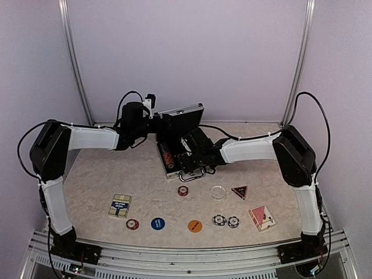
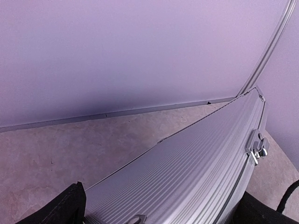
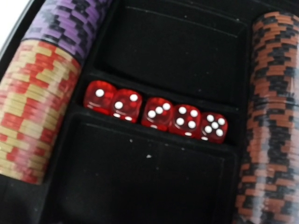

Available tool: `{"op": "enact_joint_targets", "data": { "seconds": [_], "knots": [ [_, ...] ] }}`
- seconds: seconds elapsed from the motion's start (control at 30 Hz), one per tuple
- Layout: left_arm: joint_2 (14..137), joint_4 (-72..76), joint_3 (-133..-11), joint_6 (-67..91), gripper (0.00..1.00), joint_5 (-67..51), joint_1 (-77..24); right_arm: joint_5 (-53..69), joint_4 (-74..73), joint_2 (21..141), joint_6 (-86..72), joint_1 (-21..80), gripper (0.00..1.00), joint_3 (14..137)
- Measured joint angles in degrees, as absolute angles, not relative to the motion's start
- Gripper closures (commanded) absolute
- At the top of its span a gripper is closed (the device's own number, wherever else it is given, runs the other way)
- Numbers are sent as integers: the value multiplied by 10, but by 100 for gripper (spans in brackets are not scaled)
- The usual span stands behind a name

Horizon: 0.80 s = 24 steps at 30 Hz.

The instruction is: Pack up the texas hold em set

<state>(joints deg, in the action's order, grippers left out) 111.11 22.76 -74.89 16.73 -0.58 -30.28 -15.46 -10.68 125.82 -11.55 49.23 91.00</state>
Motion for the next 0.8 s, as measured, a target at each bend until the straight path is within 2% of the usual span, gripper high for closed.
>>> {"op": "enact_joint_targets", "data": {
  "seconds": [0.5, 0.8],
  "knots": [
    [1101, 231, -729, 126, 1, 64, -335, -148, -127, 1259, -117, 494, 20, 920],
    [1101, 197, -761, 23, 1, 149, -349, -137, -136, 1273, -121, 495, 20, 939]
  ]
}}
